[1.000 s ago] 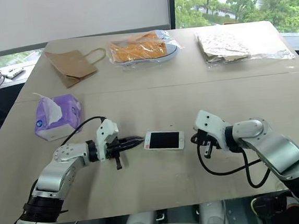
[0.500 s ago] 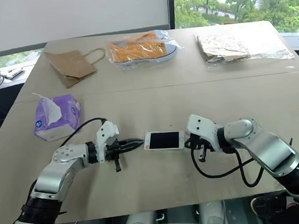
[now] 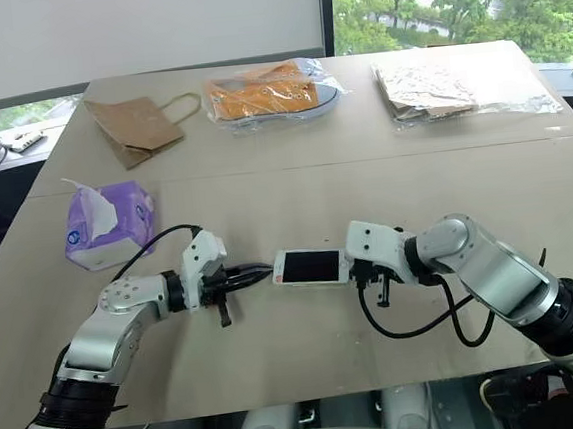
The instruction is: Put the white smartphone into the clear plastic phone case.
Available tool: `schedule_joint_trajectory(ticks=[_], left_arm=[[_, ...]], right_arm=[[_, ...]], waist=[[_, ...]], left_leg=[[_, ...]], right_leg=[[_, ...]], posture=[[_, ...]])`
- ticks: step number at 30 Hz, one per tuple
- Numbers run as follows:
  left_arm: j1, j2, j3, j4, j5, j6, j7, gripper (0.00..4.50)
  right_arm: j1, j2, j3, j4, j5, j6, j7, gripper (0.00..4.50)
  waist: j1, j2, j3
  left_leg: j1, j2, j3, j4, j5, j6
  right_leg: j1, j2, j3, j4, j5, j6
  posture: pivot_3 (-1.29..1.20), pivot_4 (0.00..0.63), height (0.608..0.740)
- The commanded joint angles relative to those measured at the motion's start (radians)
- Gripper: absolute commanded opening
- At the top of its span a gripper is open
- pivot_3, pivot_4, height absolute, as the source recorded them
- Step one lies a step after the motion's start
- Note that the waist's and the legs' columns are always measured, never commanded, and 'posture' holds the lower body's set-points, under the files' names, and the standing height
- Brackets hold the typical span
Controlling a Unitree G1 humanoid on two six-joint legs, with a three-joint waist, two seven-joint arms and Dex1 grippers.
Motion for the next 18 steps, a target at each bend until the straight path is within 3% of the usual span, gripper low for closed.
schedule_joint_trajectory(ticks=[1, 10, 18], left_arm=[[0.003, -0.018, 0.016, -0.027, -0.039, -0.027, -0.018, 0.1], [-0.044, -0.037, 0.071, -0.031, -0.153, 0.012, -0.063, 0.1], [-0.074, -0.055, -0.04, 0.008, -0.07, -0.025, -0.078, 0.1]], right_arm=[[0.002, 0.006, -0.014, -0.021, 0.01, -0.045, 0.018, 0.0], [0.087, -0.04, -0.235, -0.066, 0.13, 0.014, 0.02, 0.0], [0.043, 0.051, -0.239, -0.023, 0.13, 0.014, -0.067, 0.0]], waist=[[0.0, 0.0, 0.0], [0.003, 0.0, 0.0], [0.001, 0.0, 0.0]], left_leg=[[0.0, 0.0, 0.0, 0.0, 0.0, 0.0], [-0.001, -0.001, 0.0, 0.002, 0.0, 0.0], [0.0, 0.0, 0.0, 0.002, 0.0, 0.0]], right_leg=[[0.0, 0.0, 0.0, 0.0, 0.0, 0.0], [0.0, -0.001, 0.0, 0.0, 0.002, 0.003], [0.002, 0.001, 0.0, 0.0, 0.002, 0.003]], posture=[[0.0, 0.15, 0.74], [0.0, 0.15, 0.74], [0.0, 0.15, 0.74]])
